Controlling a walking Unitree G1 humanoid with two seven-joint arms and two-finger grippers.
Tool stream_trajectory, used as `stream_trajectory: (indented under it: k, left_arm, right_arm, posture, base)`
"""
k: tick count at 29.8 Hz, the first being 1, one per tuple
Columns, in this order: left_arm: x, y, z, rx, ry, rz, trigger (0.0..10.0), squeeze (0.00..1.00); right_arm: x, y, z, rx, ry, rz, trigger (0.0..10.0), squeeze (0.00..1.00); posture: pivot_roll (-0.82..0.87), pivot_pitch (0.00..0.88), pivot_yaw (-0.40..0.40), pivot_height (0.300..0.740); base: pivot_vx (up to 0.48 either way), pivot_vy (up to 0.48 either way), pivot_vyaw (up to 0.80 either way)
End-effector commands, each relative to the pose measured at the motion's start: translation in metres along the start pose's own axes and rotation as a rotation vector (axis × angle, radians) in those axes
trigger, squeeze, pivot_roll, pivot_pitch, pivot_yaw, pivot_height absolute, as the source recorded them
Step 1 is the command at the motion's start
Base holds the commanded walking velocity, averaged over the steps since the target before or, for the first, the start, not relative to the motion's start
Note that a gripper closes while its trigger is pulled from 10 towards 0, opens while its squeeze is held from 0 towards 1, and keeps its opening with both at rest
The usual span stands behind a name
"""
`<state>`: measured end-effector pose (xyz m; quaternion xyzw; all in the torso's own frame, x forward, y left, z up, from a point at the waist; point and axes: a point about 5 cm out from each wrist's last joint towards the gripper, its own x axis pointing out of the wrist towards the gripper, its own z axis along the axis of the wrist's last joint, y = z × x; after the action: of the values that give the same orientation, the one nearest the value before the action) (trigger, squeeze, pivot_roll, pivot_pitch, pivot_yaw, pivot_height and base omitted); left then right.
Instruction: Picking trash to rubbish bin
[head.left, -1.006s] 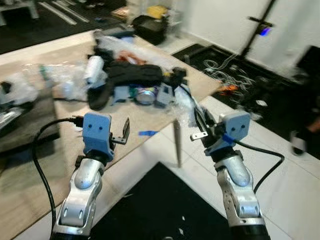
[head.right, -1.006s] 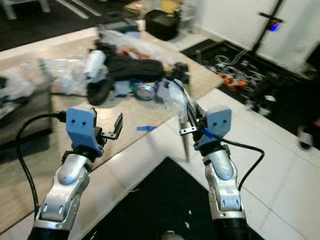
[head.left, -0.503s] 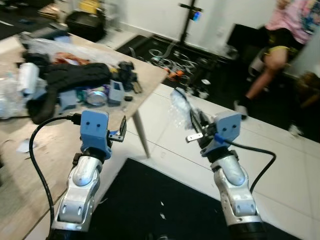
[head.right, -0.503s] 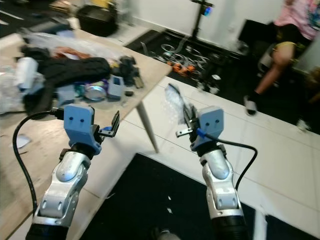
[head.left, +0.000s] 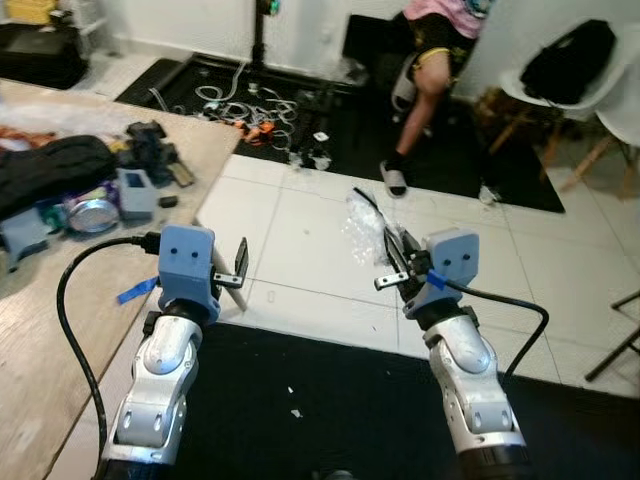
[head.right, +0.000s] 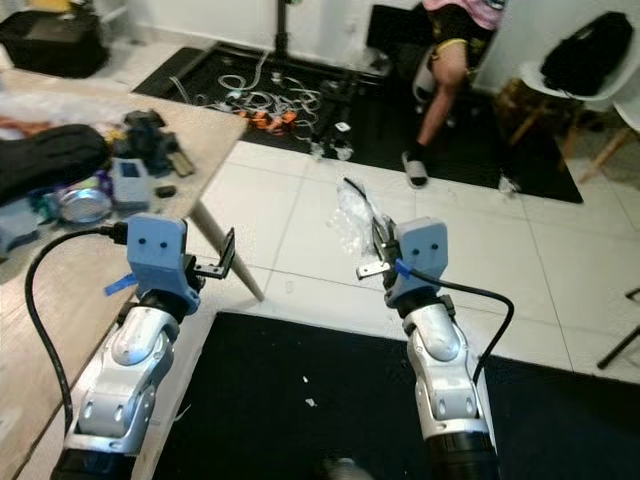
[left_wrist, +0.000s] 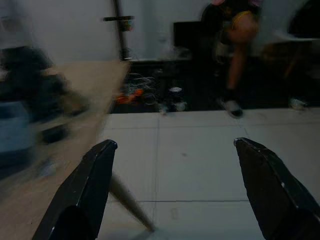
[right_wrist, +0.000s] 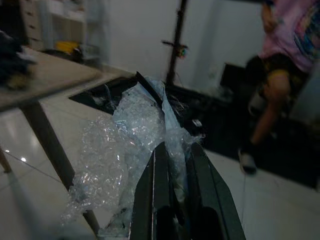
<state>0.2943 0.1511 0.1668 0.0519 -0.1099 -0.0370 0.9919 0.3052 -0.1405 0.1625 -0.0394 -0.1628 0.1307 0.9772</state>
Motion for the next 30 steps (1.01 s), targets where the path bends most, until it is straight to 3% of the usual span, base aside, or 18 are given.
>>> stream_trajectory:
  k: [1, 10, 19, 30]
  left_arm:
    - [-0.002, -0.003, -0.004, -0.003, 0.021, -0.016, 10.0, 0.0]
    - [-0.002, 0.002, -0.005, 0.011, 0.019, -0.025, 10.0, 0.0]
    - [0.006, 0.0, -0.008, 0.049, 0.031, -0.099, 10.0, 0.0]
    - [0.004, 0.002, -0.01, 0.057, 0.043, -0.121, 10.0, 0.0]
  right_arm:
    - [-0.003, -0.004, 0.0, 0.01, 0.007, -0.013, 10.0, 0.0]
    - [-0.006, -0.004, -0.012, 0.035, 0.045, -0.024, 10.0, 0.0]
    - [-0.016, -0.014, -0.026, 0.063, 0.093, -0.096, 10.0, 0.0]
    - [-0.02, -0.008, -0.031, 0.071, 0.101, -0.102, 10.0, 0.0]
  posture:
    - [0.02, 0.154, -0.05, 0.74]
    - [0.03, 0.147, -0.049, 0.74]
    - [0.06, 0.124, 0.02, 0.74]
    - [0.06, 0.124, 0.07, 0.74]
  base:
    - [0.0, 0.0, -0.8]
    - [0.0, 0.0, -0.8]
    - [0.0, 0.0, -0.8]
    - [0.0, 0.0, -0.8]
